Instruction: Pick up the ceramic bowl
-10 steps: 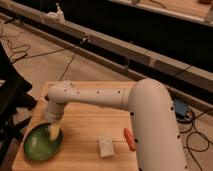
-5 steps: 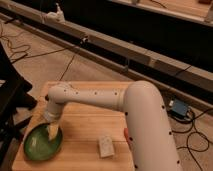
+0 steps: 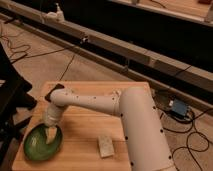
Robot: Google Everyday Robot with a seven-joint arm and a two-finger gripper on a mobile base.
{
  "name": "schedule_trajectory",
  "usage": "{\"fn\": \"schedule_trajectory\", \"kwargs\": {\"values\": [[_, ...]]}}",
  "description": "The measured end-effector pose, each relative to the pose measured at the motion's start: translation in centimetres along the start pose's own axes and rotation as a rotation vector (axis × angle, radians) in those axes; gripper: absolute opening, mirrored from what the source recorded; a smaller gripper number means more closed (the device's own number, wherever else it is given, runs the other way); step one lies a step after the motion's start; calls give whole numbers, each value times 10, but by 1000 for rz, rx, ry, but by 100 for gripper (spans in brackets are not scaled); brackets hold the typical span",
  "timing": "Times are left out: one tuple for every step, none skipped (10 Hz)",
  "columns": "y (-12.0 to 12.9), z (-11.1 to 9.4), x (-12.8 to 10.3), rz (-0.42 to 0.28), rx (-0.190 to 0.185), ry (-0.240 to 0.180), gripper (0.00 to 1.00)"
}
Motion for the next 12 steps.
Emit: {"fn": "schedule_trajectory", "kwargs": {"values": [[-1,4,2,-5,-2,-13,50],[-2,8,4,-8,-4,-21,41],[-2,11,5,-16,-5,-30,29],[-2,12,6,-19,-4,-34,23],[-3,12,7,-25,-3,-40,12],[-3,12,7,-30,0,-46,4],[-4,11,7,-37,7,-51,0],[-4,9,8,-44,16,-54,0],[-5,5,8,-48,26,-60,0],[-7,-5,5,-51,47,-75,0],[-8,-19,3,-53,68,-87,0],[-8,-26,2,-54,78,-88,0]]}}
